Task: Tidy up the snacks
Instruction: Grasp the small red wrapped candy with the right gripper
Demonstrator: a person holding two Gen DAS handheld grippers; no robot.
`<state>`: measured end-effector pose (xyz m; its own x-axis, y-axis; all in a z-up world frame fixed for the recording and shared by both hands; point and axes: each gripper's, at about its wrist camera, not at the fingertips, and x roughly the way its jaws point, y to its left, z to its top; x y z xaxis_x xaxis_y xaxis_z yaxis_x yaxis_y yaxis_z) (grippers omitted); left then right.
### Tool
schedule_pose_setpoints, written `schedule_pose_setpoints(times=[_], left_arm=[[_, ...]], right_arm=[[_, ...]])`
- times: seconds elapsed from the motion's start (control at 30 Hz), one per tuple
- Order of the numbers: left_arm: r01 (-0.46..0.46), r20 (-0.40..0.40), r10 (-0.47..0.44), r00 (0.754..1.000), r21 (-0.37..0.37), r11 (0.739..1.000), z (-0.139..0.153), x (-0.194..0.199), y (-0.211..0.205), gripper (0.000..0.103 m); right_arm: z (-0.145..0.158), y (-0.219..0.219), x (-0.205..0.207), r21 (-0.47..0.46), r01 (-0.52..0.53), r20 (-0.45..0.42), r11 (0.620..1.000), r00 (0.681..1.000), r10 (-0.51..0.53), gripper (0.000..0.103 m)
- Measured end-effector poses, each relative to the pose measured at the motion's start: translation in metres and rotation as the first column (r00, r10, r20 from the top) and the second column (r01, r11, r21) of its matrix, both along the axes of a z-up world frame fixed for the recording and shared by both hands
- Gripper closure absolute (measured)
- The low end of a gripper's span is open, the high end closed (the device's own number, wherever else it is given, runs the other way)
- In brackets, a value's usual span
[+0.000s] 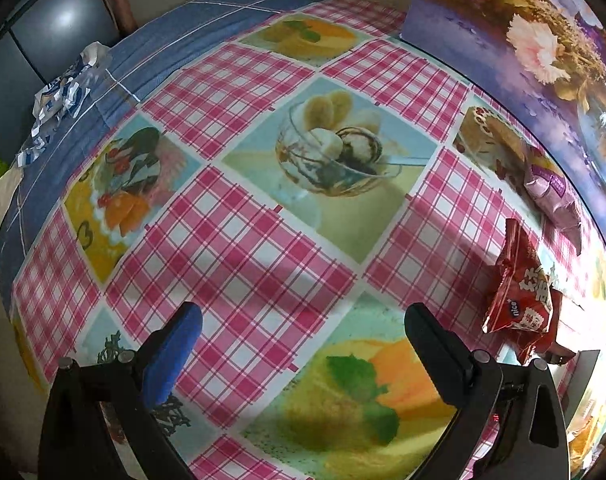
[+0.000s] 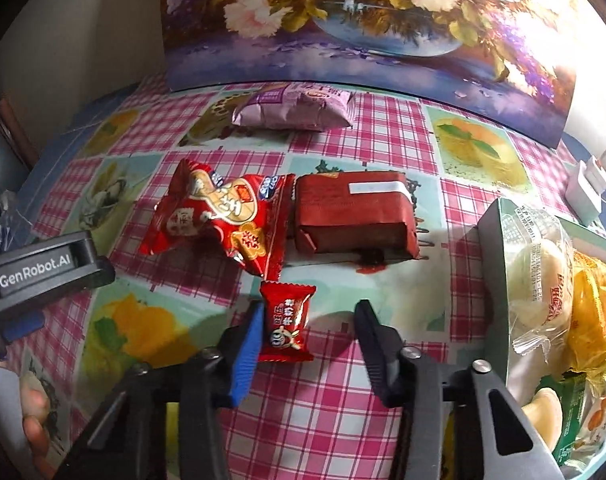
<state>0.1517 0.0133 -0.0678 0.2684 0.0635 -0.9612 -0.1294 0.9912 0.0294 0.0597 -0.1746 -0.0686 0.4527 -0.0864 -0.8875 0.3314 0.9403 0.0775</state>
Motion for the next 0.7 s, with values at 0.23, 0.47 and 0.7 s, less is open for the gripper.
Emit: schedule_pose_setpoints(times=[0.23, 0.47, 0.7], left_arm=[[0.009, 0.005, -0.009, 1.0, -0.016, 1.0, 0.005, -0.001, -0.012, 0.002], [0.008, 0.02, -0.007, 1.0, -0.051, 0.999, 0.014, 0.003, -0.018, 0.002], [-0.001, 0.07, 0.013, 0.997, -0.164, 0.987, 0.031, 0.009, -0.014, 0.002]], right_arm=[[0.0, -0.01, -0.001, 0.01, 0.012, 0.015, 1.0, 1.0, -0.013, 0.081], [-0.001, -0.021, -0.005, 0.04, 0.021, 0.05, 0.999, 0.998, -0.023, 0.084], [-0.003, -0.037, -0.01, 0.078, 0.037, 0.102, 0.996, 0.994, -0.045, 0.084]])
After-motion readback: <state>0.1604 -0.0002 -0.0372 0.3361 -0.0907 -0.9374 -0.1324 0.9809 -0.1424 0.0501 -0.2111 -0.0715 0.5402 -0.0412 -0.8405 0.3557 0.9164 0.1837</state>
